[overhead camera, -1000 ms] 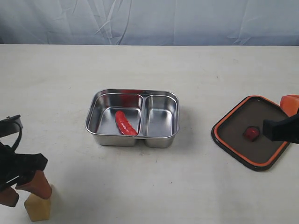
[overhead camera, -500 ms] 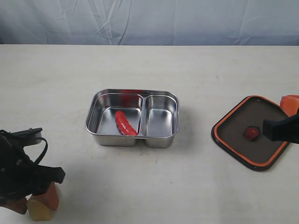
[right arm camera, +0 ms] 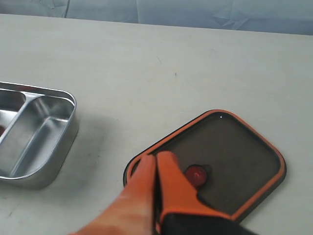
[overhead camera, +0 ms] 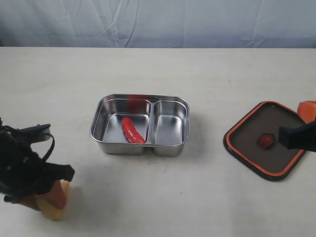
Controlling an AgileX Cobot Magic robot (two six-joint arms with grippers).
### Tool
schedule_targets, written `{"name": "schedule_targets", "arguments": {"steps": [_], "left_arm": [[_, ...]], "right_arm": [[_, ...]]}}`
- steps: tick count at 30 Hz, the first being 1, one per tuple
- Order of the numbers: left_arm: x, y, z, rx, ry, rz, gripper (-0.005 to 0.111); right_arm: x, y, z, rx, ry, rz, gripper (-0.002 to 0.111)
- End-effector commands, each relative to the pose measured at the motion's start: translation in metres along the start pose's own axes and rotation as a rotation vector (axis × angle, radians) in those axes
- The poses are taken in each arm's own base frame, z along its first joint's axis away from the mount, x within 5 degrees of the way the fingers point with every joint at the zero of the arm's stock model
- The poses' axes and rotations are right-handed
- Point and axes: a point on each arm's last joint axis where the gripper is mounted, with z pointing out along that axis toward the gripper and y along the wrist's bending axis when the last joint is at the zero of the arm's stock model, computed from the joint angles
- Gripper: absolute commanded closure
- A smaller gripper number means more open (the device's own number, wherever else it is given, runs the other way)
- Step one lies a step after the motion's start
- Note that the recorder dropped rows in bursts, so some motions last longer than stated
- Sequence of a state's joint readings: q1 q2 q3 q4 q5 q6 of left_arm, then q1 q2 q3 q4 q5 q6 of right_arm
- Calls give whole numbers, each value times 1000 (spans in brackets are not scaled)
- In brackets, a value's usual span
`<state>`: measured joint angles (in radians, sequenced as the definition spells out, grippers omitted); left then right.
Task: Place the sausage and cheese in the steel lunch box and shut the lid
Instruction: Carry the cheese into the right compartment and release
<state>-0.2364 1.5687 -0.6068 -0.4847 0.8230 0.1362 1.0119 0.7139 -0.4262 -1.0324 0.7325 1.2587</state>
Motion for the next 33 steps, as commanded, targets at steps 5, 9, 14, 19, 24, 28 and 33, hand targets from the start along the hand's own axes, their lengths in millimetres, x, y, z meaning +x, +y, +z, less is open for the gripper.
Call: {"name": "schedule_targets", "arguments": {"steps": [5, 9, 14, 19, 24, 28, 33], "left_arm": [[-33, -71, -81, 380, -435, 333, 107], [-63, -110, -84, 327, -564, 499, 107], [-92, -140, -61, 318, -537, 551, 107], [-111, -157, -46, 322, -515, 582, 107], [-120, -165, -38, 324, -501, 616, 106], [-122, -165, -32, 319, -469, 645, 91], [-125, -164, -16, 334, -394, 645, 60]], "right_arm": [[2, -4, 0, 36, 9, 0, 108], [2, -6, 0, 57, 15, 7, 108], [3, -7, 0, 68, 18, 20, 108], [3, -8, 0, 82, 24, 22, 108], [4, -9, -1, 89, 29, 31, 108], [4, -9, -1, 88, 32, 34, 108], [4, -9, -1, 88, 33, 36, 108]]}}
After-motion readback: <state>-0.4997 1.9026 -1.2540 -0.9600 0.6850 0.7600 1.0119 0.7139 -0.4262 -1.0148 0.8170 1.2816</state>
